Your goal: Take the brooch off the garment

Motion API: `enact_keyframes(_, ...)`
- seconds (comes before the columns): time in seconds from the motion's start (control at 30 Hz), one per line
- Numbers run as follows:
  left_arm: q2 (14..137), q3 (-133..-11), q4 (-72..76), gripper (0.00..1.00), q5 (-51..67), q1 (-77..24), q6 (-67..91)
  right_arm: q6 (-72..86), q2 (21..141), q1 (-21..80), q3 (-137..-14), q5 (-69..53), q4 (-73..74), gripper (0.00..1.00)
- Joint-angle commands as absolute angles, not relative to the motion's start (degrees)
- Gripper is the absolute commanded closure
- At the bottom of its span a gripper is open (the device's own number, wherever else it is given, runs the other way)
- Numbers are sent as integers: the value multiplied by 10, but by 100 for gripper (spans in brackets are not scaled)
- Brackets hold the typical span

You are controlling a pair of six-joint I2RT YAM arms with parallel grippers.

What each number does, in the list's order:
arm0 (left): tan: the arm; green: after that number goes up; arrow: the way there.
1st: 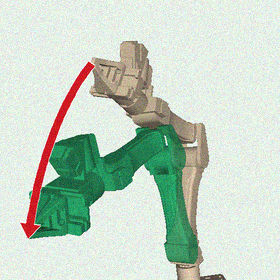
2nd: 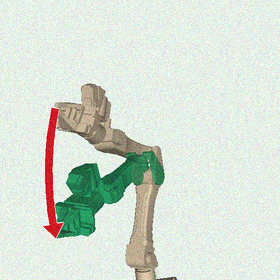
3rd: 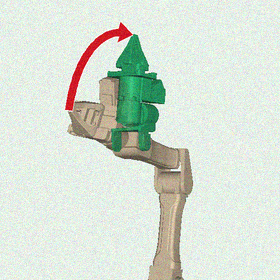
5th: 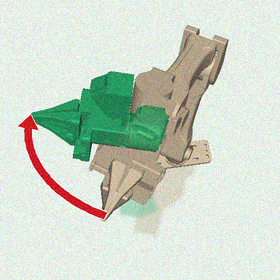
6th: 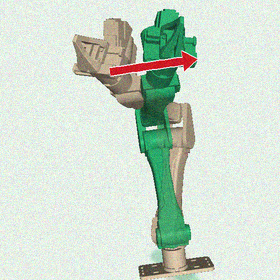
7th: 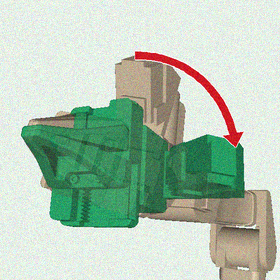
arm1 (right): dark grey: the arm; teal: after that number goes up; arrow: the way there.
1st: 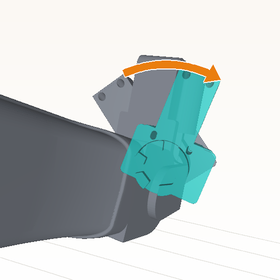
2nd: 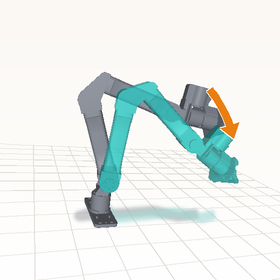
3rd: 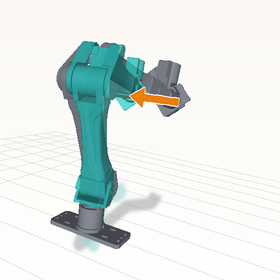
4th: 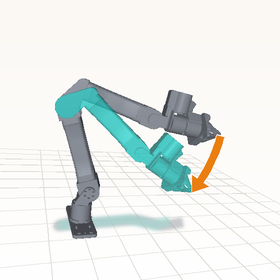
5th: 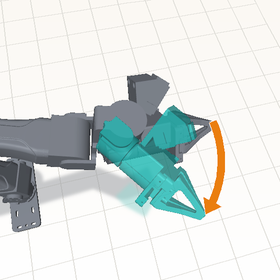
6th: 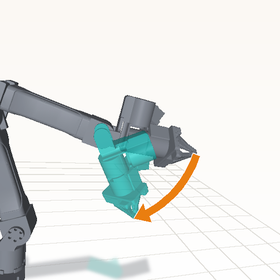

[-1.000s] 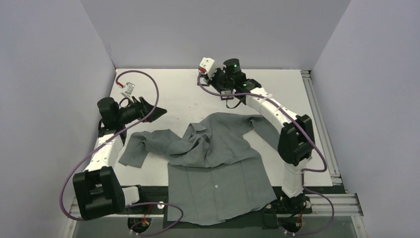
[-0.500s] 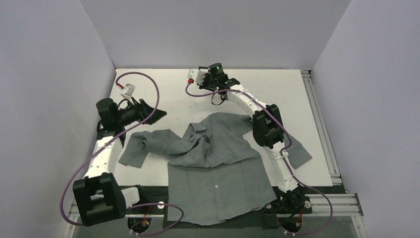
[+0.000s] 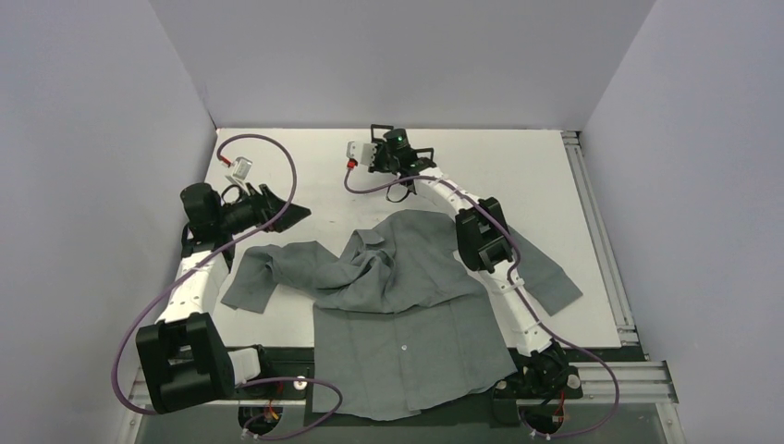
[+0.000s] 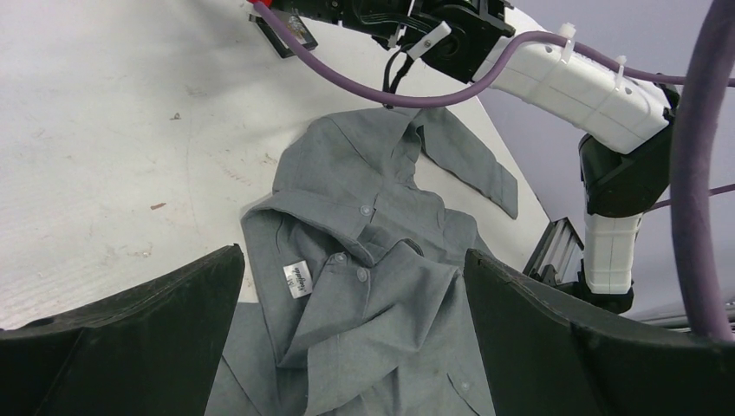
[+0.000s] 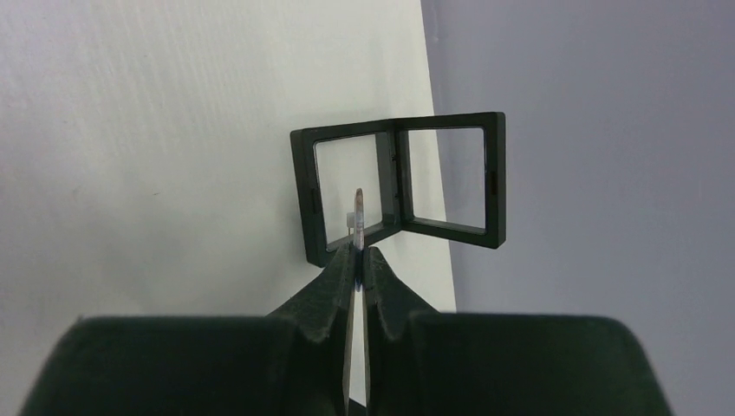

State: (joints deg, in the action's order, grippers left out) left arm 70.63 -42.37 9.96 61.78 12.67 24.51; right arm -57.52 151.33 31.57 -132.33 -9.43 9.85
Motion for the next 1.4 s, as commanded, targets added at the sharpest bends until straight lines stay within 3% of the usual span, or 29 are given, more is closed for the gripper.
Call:
enact_keyframes(0.0, 711, -431, 142, 4, 637, 135, 263, -621, 1522, 316, -1365, -87, 39, 100)
enact_keyframes(0.93, 726, -405, 262, 4, 687, 152, 358, -648, 1607, 301, -1427, -79, -35, 100)
enact_keyframes(1.13, 727, -400, 276, 4, 690, 152, 367, -635, 1600, 301, -1416, -87, -47, 85)
enact_keyframes(1.37, 728, -395, 290, 4, 692, 154, 372, -627, 1582, 301, -1403, -100, -51, 80)
